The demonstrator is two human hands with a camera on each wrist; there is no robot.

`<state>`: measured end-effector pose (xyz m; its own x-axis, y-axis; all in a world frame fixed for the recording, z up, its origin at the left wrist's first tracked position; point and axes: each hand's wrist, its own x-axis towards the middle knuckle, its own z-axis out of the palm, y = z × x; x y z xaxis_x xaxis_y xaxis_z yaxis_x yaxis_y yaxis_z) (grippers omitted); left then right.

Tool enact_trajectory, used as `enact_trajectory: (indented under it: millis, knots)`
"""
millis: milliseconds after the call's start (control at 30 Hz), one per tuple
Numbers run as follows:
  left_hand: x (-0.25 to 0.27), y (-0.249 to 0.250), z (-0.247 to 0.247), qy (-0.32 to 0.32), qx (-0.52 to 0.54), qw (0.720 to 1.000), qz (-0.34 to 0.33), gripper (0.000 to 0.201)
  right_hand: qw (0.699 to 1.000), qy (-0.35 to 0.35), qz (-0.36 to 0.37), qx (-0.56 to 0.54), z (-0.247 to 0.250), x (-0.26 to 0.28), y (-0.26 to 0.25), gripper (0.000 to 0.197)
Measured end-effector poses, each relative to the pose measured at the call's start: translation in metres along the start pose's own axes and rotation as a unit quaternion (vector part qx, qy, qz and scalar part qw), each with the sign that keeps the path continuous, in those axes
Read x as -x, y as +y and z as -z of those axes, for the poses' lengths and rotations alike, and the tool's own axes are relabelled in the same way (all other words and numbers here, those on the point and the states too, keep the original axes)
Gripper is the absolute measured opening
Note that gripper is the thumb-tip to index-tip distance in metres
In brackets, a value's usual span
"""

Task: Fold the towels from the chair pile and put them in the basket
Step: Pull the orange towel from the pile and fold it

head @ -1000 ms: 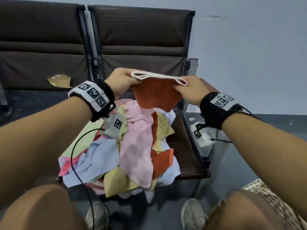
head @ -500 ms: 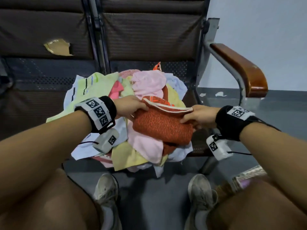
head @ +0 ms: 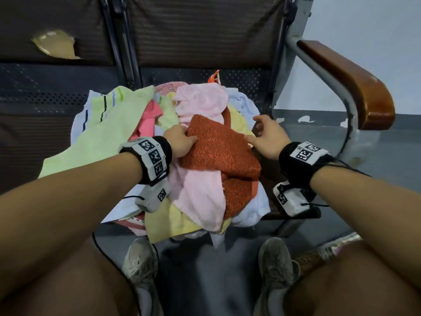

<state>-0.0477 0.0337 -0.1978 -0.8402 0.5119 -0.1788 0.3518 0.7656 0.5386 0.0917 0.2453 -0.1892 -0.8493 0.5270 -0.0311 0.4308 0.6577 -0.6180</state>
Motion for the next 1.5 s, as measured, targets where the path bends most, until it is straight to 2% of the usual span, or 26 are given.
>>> enact_trajectory:
  millis: [100,133,200,267,400,433,500,600,700,767,900,967,1067,1133,1200,1233,1333,1433,1500]
  knots:
    - [-0.002,-0.008,0.002,0.033,0.041,0.999,0.011,0.028,0.991,-0.041,0.121,0.046,0.0,0.019,-0.01,0.054]
    - [0.002,-0.01,0.004,0.061,0.066,0.996,-0.01,0.033,0.986,-0.079,0.139,0.048,-0.001,0.024,-0.011,0.056]
    - [0.012,-0.014,0.008,0.087,0.1,0.986,-0.101,0.037,0.971,-0.17,0.147,0.077,-0.006,0.035,-0.013,0.071]
    - [0.025,-0.017,0.01,0.045,0.106,0.98,-0.16,0.039,0.953,-0.218,0.165,0.127,-0.013,0.043,-0.01,0.078]
    - [0.045,-0.023,0.008,-0.051,-0.007,0.977,-0.209,0.071,0.951,-0.206,0.175,0.15,-0.017,0.049,-0.004,0.064]
    - [0.048,-0.025,0.007,-0.053,-0.032,0.973,-0.222,0.072,0.955,-0.196,0.165,0.15,-0.016,0.049,-0.005,0.058]
    - [0.052,-0.026,0.01,-0.017,-0.047,0.97,-0.239,0.056,0.962,-0.183,0.148,0.137,-0.012,0.048,-0.006,0.044]
    - [0.05,-0.021,0.018,0.026,-0.002,0.976,-0.217,0.026,0.974,-0.171,0.121,0.082,0.002,0.046,-0.008,0.028]
    - [0.047,-0.014,0.023,0.023,0.092,0.976,-0.195,0.027,0.98,-0.179,0.071,-0.042,0.014,0.046,-0.009,0.009]
    - [0.046,-0.009,0.021,0.03,0.163,0.971,-0.174,0.023,0.974,-0.181,0.037,-0.135,0.017,0.048,-0.01,0.017]
    - [0.035,-0.002,0.013,0.089,0.139,0.978,-0.128,0.029,0.939,-0.22,-0.037,-0.262,0.009,0.052,-0.009,0.016]
    - [0.029,-0.001,0.011,0.114,0.109,0.982,-0.099,0.033,0.948,-0.219,-0.047,-0.227,0.0,0.049,-0.007,0.031]
    - [0.023,-0.001,0.012,0.105,0.027,0.994,-0.032,0.05,0.974,-0.18,-0.042,-0.132,-0.01,0.043,-0.007,0.037]
    - [0.021,-0.001,0.012,0.065,-0.017,0.997,0.035,0.075,0.98,-0.176,-0.042,-0.084,-0.015,0.038,-0.008,0.039]
    - [0.022,-0.001,0.01,0.0,0.03,0.994,0.106,0.095,0.981,-0.18,-0.047,-0.046,-0.017,0.035,-0.01,0.04]
    - [0.023,-0.001,0.009,-0.033,0.071,0.989,0.127,0.095,0.982,-0.182,-0.049,-0.034,-0.018,0.034,-0.01,0.04]
    - [0.028,0.005,0.008,-0.086,0.129,0.981,0.117,0.078,0.982,-0.18,-0.065,-0.005,-0.019,0.032,-0.01,0.04]
    - [0.028,0.017,0.01,-0.063,0.182,0.979,0.067,0.055,0.981,-0.171,-0.087,0.009,-0.013,0.035,-0.012,0.036]
    - [0.032,0.031,0.011,-0.046,0.276,0.959,0.044,0.037,0.983,-0.16,-0.084,0.022,-0.005,0.038,-0.014,0.022]
